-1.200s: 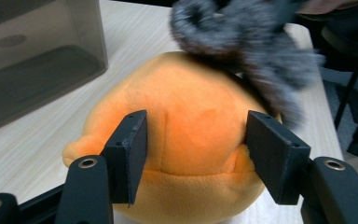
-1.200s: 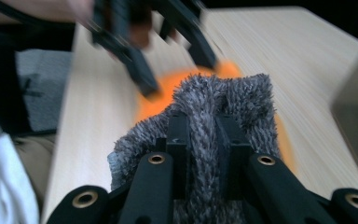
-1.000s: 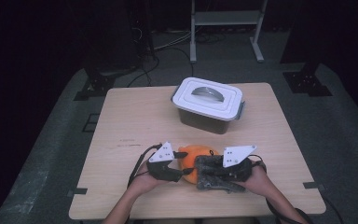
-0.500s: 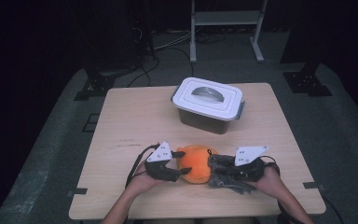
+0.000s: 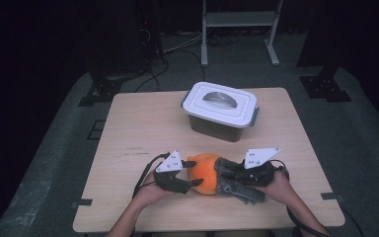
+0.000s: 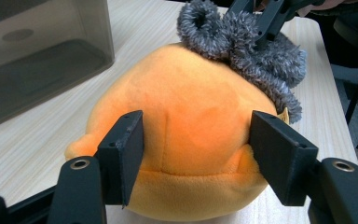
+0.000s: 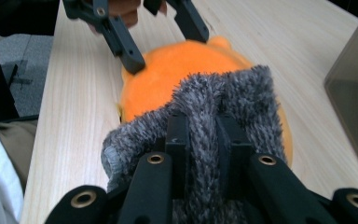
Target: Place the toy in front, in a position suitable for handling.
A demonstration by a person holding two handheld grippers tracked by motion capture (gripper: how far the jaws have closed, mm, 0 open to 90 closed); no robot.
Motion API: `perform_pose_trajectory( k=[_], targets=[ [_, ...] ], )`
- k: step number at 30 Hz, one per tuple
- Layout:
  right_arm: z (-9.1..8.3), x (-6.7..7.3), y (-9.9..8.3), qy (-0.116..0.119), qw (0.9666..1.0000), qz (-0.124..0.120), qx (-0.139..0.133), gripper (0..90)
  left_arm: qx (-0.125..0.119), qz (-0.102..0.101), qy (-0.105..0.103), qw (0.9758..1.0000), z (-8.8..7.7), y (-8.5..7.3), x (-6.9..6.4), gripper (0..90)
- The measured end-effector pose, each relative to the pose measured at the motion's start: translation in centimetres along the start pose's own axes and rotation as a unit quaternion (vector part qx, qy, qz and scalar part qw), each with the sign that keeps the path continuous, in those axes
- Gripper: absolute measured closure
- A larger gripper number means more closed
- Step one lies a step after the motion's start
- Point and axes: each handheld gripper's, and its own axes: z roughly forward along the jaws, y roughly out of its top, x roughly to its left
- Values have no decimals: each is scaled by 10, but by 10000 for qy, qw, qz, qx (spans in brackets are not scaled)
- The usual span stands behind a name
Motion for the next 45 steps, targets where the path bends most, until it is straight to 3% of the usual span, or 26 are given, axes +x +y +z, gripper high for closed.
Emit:
perform_pose_trajectory(
  k=[3,7,12,14,18,22,27,30,32,36,40,45],
  targets=[
    [-3,0,-7,-37,9999,53,122,762,42,-21,80,10000,-2,0,-1,283],
    [-10,-1,-12,-22,9997,198,119,762,67,-50,44,10000,-2,-1,0,300],
    [-16,-2,11,111,9995,127,-270,762,20,165,-81,9998,3,0,-3,333],
    [-13,-6,21,120,9996,38,-257,762,32,333,-102,9994,4,2,-7,338],
    [0,-16,31,190,9998,-10,-79,761,60,447,-109,9989,4,2,-9,338],
    [7,-21,28,290,9995,114,-2,761,47,349,-33,9994,2,2,-7,289],
    [1,-20,16,258,9994,233,42,762,60,210,127,9997,1,4,-5,171],
    [-4,-18,5,208,9992,315,145,761,84,89,79,9999,3,3,-4,176],
    [-7,-18,2,179,9990,347,210,762,91,71,5,9999,3,3,-2,236],
    [-12,-14,14,201,9995,202,140,763,64,149,-17,9999,5,4,-3,267],
    [-9,-10,41,270,9995,-137,24,763,45,484,-48,9988,7,8,-10,281],
    [6,-13,56,313,9988,-300,221,762,55,664,-48,9978,7,8,-14,282]
  ],
)
